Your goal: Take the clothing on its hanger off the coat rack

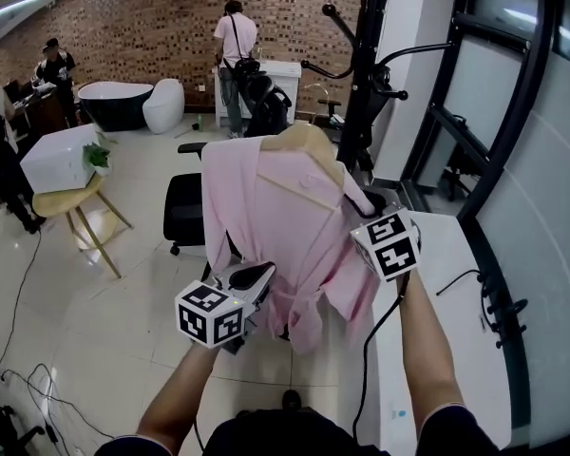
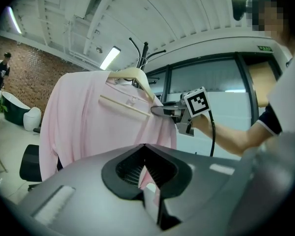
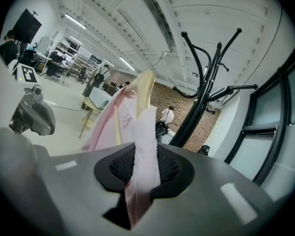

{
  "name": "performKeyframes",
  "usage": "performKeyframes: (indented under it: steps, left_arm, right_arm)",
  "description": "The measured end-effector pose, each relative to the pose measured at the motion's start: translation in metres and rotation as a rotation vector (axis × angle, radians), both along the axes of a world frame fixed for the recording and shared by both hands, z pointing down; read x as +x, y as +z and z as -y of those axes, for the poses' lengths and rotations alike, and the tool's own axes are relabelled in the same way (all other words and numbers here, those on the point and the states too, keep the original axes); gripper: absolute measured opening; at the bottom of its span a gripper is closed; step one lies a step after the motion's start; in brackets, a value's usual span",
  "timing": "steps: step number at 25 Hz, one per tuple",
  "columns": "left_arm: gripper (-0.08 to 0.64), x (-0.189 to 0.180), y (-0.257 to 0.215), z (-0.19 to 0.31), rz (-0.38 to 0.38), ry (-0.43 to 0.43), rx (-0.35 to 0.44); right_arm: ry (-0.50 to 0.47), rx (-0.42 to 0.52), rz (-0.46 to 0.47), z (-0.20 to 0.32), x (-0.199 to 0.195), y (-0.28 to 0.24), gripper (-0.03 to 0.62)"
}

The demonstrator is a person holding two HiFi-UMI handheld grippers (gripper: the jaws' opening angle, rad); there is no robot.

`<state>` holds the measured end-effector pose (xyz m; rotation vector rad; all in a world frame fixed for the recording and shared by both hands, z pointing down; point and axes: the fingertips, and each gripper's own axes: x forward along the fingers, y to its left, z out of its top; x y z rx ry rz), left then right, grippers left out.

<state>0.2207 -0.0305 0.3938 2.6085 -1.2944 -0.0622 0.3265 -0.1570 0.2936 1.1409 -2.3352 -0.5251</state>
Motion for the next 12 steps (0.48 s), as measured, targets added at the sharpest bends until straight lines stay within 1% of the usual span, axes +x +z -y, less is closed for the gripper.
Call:
performKeyframes:
  steps: [3,7,12]
  left_arm:
    - [0.012,-0.021,-0.002,-0.011,0.002,-0.025,0.001]
    - [0.012,-0.052,-0.002,-0.028,0.004,-0.061,0.0]
    - [0.012,-0.099,-0.003,-0.044,0.011,-0.11,0.005]
  right_arm:
    - [-0.025,-0.001,0.009,-0.011,-0.023,0.002,0.078]
    - [-0.06,-0.026,0.029,-0.029,-0.06,0.005,0.078]
    - [-0.097,-0.018,0.043,-0.041,-0.11,0.008,0.078]
